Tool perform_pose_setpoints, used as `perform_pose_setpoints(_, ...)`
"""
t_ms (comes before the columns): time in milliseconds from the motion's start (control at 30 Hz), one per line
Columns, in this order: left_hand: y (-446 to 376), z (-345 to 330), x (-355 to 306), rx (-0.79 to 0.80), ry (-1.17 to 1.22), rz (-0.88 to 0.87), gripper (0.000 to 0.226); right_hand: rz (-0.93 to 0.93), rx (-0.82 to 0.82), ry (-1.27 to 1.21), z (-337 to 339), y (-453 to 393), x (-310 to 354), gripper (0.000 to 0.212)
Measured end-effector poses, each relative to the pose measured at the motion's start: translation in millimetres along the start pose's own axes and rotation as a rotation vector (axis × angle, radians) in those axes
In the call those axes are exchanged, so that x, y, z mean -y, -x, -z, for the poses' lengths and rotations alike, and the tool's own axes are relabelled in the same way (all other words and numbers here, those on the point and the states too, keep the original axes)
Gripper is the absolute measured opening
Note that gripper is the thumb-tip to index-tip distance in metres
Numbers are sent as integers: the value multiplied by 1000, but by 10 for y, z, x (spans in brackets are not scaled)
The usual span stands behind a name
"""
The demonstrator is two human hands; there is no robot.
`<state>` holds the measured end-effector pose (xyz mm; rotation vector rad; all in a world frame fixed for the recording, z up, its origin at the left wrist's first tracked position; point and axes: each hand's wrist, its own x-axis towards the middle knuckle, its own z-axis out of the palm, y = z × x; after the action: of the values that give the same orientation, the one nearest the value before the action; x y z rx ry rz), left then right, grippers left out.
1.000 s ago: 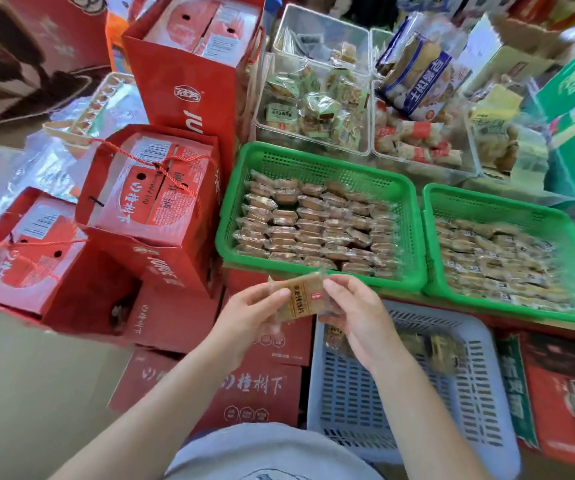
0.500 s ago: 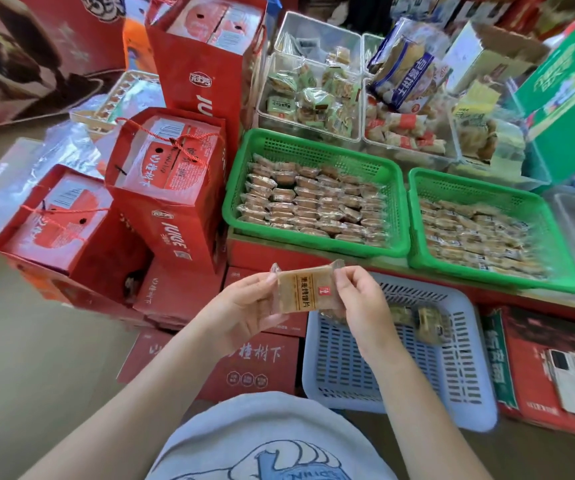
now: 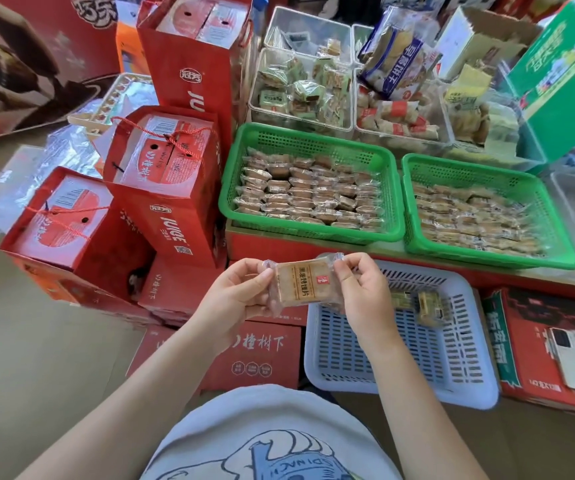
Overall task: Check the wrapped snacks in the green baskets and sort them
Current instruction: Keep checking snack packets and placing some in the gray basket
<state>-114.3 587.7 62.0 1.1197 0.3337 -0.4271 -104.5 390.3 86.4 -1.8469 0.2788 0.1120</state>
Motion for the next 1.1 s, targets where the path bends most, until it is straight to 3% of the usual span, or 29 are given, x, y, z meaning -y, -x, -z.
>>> perform_pose_setpoints(167,28,5,51,1,7,85,9,-140,31,-198,-19,57,27,19)
perform_pose_setpoints(233,13,-39,81,-76,-176,91,8,-176,22,-234,-26,67,37,21)
perform_pose_setpoints(333,23,-126,100,-160,-538,-139,17,-236,-5,-266,0,46,44,23)
perform_pose_setpoints(467,79,-180,69,142,-977,-532,63,-267,29,-361,49,39,88,22)
perform_pose_setpoints(533,55,-176,70,157,-1100,-641,66,-327,50,-449,52,48,107,21)
perform_pose_setpoints(667,43,-162,-9,107,-898,-554,42,-435,162,-642,91,35,82,25)
perform_pose_setpoints(833,99,-178,-135,69,-404,-213,24,-352,55,-407,141,-21,34,31)
perform_pose_setpoints(1000,116,-189,-186,81,-400,-184,27,-132,247,-202,132,14,106,53)
perform_pose_setpoints(1100,117,-186,-184,87,-414,-191,38,-68,243,-140,122,23,157,52)
